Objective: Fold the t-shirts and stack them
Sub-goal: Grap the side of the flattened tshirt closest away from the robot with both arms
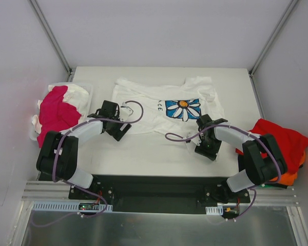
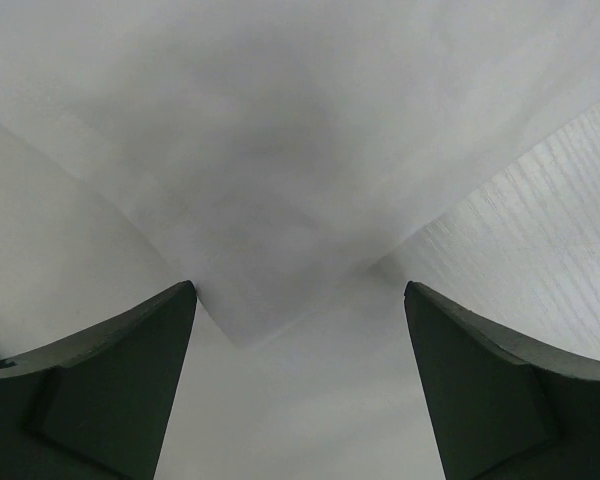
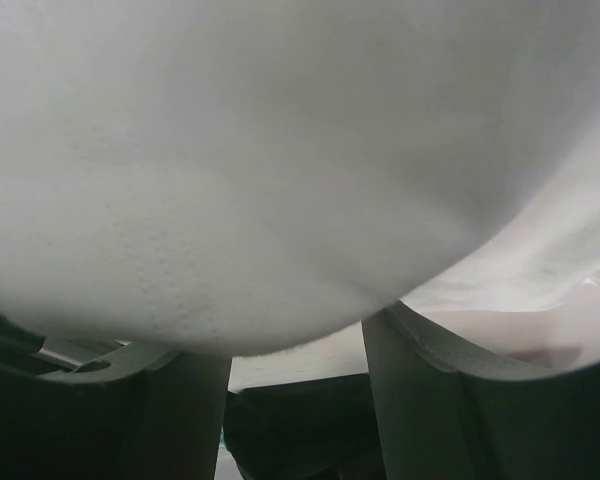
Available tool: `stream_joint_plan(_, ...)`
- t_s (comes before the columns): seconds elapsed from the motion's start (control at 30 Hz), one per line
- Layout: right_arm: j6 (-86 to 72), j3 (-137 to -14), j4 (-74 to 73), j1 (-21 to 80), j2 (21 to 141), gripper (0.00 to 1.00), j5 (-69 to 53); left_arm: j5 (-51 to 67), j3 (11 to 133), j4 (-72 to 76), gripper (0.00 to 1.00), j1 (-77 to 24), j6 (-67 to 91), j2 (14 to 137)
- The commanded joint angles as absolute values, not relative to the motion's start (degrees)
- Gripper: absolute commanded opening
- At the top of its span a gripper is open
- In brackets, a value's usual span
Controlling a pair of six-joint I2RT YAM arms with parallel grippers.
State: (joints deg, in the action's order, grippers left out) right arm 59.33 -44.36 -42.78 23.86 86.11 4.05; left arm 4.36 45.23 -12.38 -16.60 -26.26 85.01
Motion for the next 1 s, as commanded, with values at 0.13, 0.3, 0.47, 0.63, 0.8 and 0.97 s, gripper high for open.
stream_joint_plan(0.13, 60.38, -44.82, -40.78, 23.38, 85.78, 0.54, 2.37, 10.72, 48.69, -15.38, 0.82, -12.40, -25.84, 88.76)
stream_joint_plan(0.3, 60.29, -45.26, -41.13, 23.38, 85.87, 0.53, 1.93, 10.20, 49.66, -15.64, 0.64, -11.16, -26.63, 91.31)
stream_joint_plan(0.47, 60.29, -45.26, -41.66, 23.47, 85.87, 0.48, 2.11, 8.26, 50.80, -16.00, 0.43, -11.16, -26.54, 92.72)
stream_joint_plan(0.63, 59.94, -45.09, -41.92, 23.38, 85.69, 0.35, 1.85, 6.42, 50.19, -16.08, 0.32, -11.16, -26.89, 92.99)
stream_joint_plan(0.8, 59.33, -45.35, -43.33, 23.38, 85.43, 0.01, 1.32, 3.96, 50.10, -16.08, 0.00, -11.16, -27.07, 91.94)
stream_joint_plan(0.97, 58.71, -45.61, -45.96, 23.91, 83.33, 0.01, 1.23, 4.04, 49.13, -16.35, 0.00, -11.25, -26.72, 88.16)
